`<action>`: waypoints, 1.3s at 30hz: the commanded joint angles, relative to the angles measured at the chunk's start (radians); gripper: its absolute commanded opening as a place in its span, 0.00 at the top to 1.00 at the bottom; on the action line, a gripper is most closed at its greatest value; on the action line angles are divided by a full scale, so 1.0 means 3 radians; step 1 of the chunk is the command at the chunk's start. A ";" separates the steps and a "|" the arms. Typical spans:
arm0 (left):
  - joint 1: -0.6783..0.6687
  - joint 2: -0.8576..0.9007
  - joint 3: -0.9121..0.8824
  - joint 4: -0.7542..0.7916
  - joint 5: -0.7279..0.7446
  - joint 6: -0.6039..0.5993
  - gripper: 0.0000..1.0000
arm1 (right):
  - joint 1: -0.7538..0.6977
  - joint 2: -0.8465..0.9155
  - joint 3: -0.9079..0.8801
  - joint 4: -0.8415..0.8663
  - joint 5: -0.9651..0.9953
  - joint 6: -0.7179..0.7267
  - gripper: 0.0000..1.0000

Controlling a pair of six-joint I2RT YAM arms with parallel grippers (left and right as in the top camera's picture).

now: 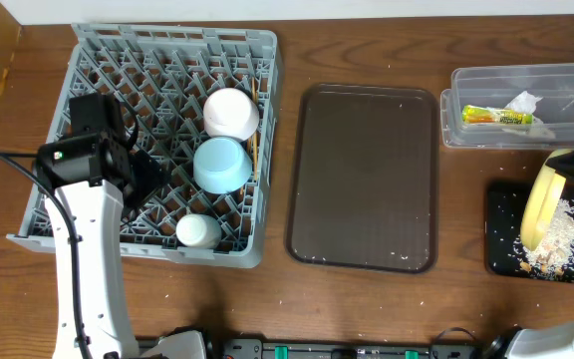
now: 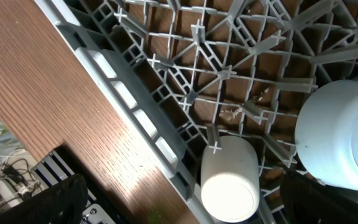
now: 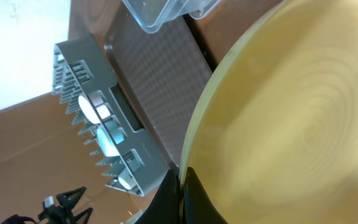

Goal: Sort waste into correct bins and load items into the dishwasher
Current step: 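Tilt the yellow plate to dump the rice onto the black tray, then carry the emptied yellow plate left to the dish rack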

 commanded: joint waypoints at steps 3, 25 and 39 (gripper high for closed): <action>0.0014 -0.0001 0.0009 -0.0011 -0.0066 0.0032 0.00 | -0.0247 -0.0050 0.0047 0.0038 -0.0346 -0.0067 0.99; 0.0014 -0.0001 0.0009 -0.0011 -0.0066 0.0032 0.00 | -0.0502 -0.0018 0.0046 -0.0416 -0.0894 -0.0664 0.99; 0.0014 -0.0001 0.0009 -0.0011 -0.0066 0.0032 0.00 | 0.0771 -0.0018 0.0046 0.1035 -0.2135 0.0477 0.99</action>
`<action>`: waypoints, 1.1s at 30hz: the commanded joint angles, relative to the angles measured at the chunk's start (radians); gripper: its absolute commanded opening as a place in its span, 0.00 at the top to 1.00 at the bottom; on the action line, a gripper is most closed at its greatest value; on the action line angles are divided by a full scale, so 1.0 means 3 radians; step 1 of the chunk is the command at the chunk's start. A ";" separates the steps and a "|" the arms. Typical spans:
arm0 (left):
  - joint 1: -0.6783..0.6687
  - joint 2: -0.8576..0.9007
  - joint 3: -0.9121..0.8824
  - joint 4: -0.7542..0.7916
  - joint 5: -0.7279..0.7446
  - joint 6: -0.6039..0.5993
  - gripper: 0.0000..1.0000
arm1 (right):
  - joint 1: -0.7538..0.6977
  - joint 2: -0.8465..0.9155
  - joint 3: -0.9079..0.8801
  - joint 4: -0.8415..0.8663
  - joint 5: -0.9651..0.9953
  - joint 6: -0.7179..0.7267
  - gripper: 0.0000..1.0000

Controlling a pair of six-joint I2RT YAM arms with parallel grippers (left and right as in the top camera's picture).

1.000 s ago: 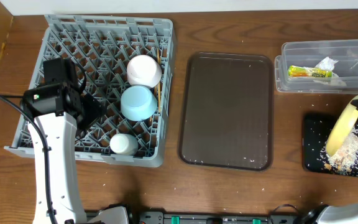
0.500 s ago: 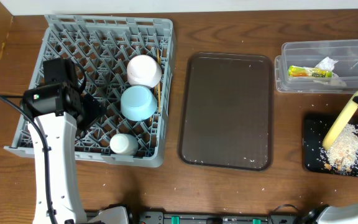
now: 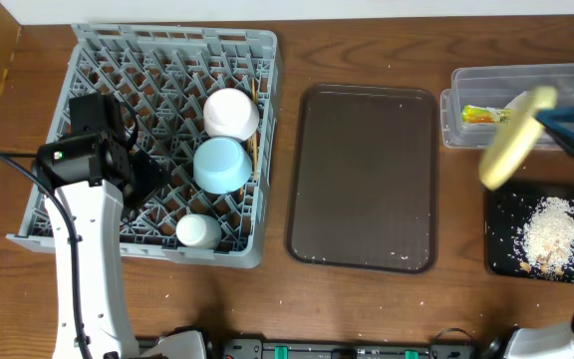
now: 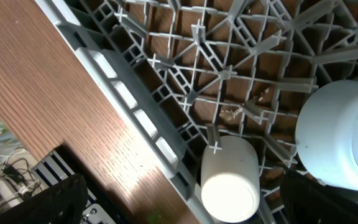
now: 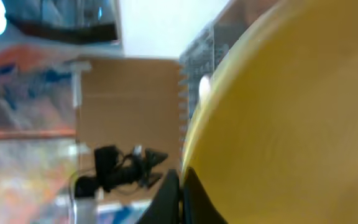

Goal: Sort waste into correct bins and load items into the dishwasher
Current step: 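Carry the emptied yellow plate left to the dish rack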

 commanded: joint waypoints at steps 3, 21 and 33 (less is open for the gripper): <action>0.0011 -0.0003 0.0009 -0.0013 -0.0066 0.0032 0.00 | 0.1113 -0.0022 0.0050 0.2031 0.0454 0.2501 0.99; 0.0011 -0.0003 0.0009 -0.0013 -0.0066 0.0032 0.00 | 0.3316 0.0521 0.0298 0.4888 0.2696 0.4148 0.99; 0.0011 -0.0003 0.0009 -0.0013 -0.0066 0.0032 0.00 | 0.3571 0.1757 0.1757 0.4414 0.2602 0.3924 0.99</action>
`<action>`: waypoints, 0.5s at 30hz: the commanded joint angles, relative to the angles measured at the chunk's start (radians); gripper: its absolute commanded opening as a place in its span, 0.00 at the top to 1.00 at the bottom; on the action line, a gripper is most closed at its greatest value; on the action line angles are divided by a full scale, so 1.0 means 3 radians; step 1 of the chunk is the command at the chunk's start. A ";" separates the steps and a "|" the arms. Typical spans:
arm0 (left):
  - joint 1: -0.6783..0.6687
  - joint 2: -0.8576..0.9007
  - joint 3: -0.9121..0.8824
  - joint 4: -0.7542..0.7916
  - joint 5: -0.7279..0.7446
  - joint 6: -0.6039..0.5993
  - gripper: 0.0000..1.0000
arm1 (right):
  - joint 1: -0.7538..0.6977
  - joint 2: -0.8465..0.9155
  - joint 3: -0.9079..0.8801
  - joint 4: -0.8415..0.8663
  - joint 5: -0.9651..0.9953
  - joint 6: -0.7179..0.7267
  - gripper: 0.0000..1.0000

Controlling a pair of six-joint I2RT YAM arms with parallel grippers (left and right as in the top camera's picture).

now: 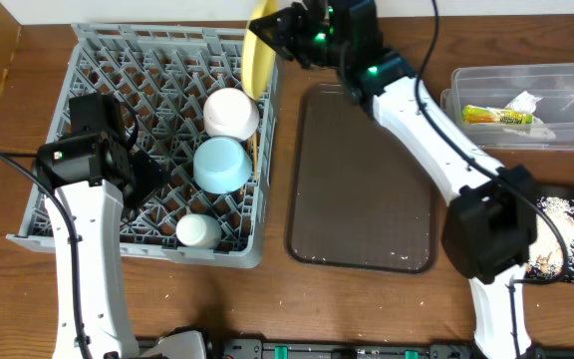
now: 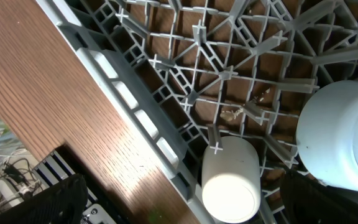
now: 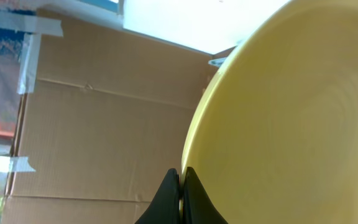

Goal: Sort waste into correct bins and load items into the dishwasher
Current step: 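Carry the emptied yellow plate left to the dish rack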

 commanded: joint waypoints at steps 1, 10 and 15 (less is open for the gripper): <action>0.0011 -0.0003 0.0009 -0.0010 -0.0055 0.0031 0.00 | 0.0125 0.0045 0.0170 -0.0098 0.0106 -0.0109 0.99; 0.0011 -0.0003 0.0009 -0.0010 -0.0055 0.0031 0.00 | 0.0189 0.0061 0.0169 -0.0767 0.0334 -0.0186 0.99; 0.0010 -0.0003 0.0009 -0.0010 -0.0055 0.0031 0.00 | 0.0277 0.0061 0.0168 -0.0949 0.0333 -0.0371 0.70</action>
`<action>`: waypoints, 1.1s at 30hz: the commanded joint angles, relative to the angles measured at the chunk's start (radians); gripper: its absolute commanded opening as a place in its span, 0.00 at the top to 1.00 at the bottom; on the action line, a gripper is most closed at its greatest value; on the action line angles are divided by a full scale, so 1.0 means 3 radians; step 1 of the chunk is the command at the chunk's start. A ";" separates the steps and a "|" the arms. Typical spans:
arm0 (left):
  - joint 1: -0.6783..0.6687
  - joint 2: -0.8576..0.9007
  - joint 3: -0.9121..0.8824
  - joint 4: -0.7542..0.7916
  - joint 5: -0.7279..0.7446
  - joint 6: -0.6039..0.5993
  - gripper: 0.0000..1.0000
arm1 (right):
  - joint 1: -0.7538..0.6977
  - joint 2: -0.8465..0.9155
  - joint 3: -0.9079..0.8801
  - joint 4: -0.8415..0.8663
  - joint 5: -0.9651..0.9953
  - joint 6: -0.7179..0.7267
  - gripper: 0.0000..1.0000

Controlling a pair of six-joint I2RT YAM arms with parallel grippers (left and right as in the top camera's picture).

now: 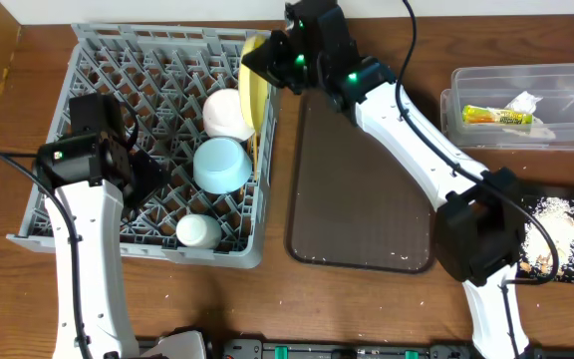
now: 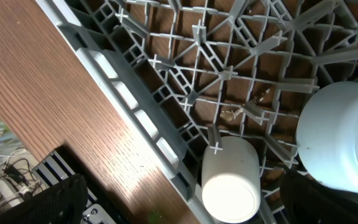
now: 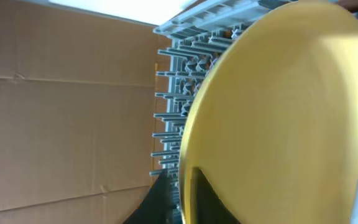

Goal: Sort waste into correct bins and load items into the dishwasher
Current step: 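Carry the emptied yellow plate left to the dish rack, then stand the yellow plate upright in the rack and release it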

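Observation:
My right gripper (image 1: 270, 62) is shut on the rim of a yellow plate (image 1: 252, 85). The plate stands on edge at the right side of the grey dish rack (image 1: 88, 60), right beside an upturned white bowl (image 1: 225, 112). In the right wrist view the plate (image 3: 278, 112) fills the frame, with the fingers (image 3: 166, 193) clamped on its edge. A blue bowl (image 1: 219, 165) and a white cup (image 1: 197, 231) also sit in the rack. My left gripper (image 2: 179, 208) hangs open over the rack's front, above the cup (image 2: 229, 180).
A brown tray (image 1: 364, 179) lies right of the rack. A clear bin (image 1: 566, 85) at the back right holds a yellow wrapper (image 1: 496, 116). A black bin (image 1: 501, 214) with spilled rice sits at the front right. Wooden chopsticks (image 1: 250, 150) stand by the bowls.
The yellow plate was tilted above the rack's back right corner; now it stands lower, on edge next to the white bowl. The left arm has not moved.
The right gripper held the plate tipped over the black bin, rice lying below. Then the plate was up near the clear bin. Then it was across the table above the rack's back corner, and now down at the rack's right side.

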 commanded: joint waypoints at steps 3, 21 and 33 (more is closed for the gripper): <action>0.0011 -0.0003 0.0009 -0.0010 -0.0055 0.0031 0.00 | 0.0103 0.0029 0.0084 0.0004 0.0033 -0.0156 0.34; 0.0011 -0.0003 0.0009 -0.0010 -0.0055 0.0031 0.00 | 0.0150 -0.0014 0.0446 -0.0148 0.0223 -0.0755 0.43; 0.0011 -0.0003 0.0009 -0.0010 -0.0055 0.0031 0.00 | 0.0145 -0.1157 0.0621 -0.2336 0.2384 -0.1872 0.29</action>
